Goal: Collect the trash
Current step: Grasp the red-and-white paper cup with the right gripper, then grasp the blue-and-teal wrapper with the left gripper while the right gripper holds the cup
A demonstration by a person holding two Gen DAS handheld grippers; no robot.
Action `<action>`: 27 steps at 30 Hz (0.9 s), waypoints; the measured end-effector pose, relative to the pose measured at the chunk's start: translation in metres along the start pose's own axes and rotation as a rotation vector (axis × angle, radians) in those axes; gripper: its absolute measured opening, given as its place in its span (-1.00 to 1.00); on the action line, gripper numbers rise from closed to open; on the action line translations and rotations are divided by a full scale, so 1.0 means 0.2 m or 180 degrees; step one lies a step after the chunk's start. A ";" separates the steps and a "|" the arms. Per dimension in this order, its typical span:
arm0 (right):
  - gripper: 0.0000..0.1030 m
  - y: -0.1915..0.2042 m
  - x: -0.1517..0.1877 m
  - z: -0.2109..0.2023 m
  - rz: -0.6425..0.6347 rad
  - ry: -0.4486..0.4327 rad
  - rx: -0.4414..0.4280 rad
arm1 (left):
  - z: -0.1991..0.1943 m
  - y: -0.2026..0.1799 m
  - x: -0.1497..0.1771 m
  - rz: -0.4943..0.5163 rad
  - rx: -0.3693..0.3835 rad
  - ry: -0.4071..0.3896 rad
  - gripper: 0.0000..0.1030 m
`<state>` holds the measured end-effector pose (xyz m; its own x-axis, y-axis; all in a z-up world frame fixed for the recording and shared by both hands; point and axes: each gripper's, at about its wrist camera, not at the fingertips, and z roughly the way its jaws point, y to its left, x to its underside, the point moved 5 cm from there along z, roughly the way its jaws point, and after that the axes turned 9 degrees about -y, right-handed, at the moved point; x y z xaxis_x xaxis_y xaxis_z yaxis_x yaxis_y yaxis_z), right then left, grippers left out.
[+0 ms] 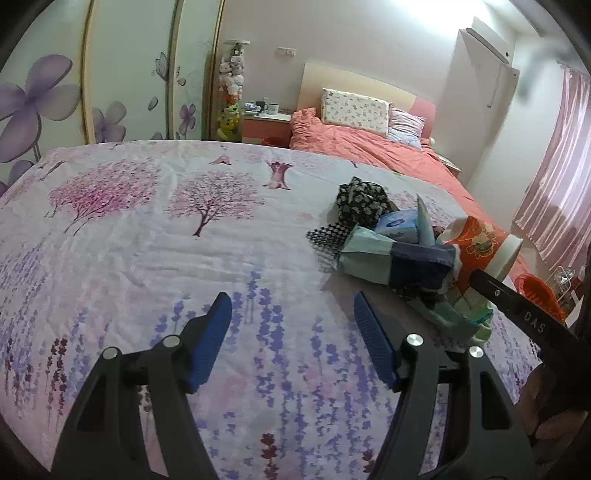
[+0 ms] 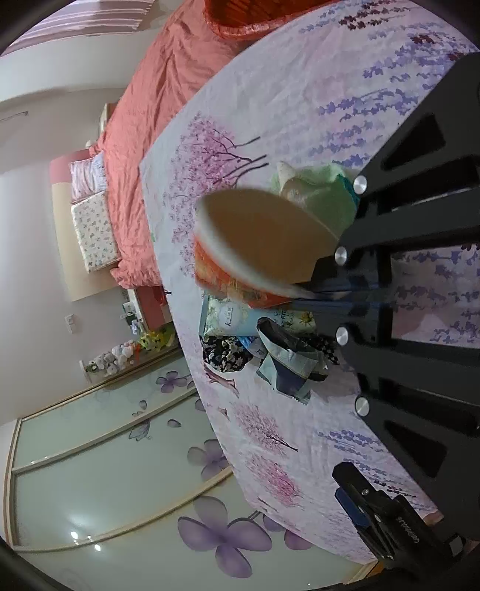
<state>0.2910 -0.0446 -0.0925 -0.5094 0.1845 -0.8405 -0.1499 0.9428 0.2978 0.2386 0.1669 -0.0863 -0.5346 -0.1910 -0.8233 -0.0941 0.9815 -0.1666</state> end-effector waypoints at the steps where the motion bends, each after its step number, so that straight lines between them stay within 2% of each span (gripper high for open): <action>1: -0.93 0.00 0.00 -0.02 -0.0008 -0.0032 0.0005 | 0.00 -0.01 0.00 0.0005 0.0018 -0.0001 0.31; 9: -0.93 -0.17 -0.06 -0.18 0.0155 -0.0291 0.0211 | 0.01 -0.24 -0.02 0.0088 0.0277 -0.0004 0.31; 15: -0.93 -0.30 -0.07 -0.23 0.0269 -0.0330 0.0328 | 0.07 -0.47 -0.05 0.0199 0.0445 0.0006 0.32; 18: -0.93 -0.34 -0.06 -0.23 0.0294 -0.0320 0.0365 | 0.14 -0.56 -0.07 0.0238 0.0399 0.0034 0.33; 22: -0.93 -0.38 -0.05 -0.24 0.0324 -0.0306 0.0392 | 0.26 -0.61 -0.10 0.0335 0.0192 0.0082 0.35; 27: -0.93 -0.39 -0.04 -0.23 0.0362 -0.0309 0.0381 | 0.32 -0.54 -0.07 0.0418 -0.0018 0.0221 0.35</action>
<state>0.2678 -0.1328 -0.0874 -0.4324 0.3122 -0.8459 0.0087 0.9396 0.3423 0.3108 0.0632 -0.0919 -0.5994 -0.0598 -0.7982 -0.0240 0.9981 -0.0567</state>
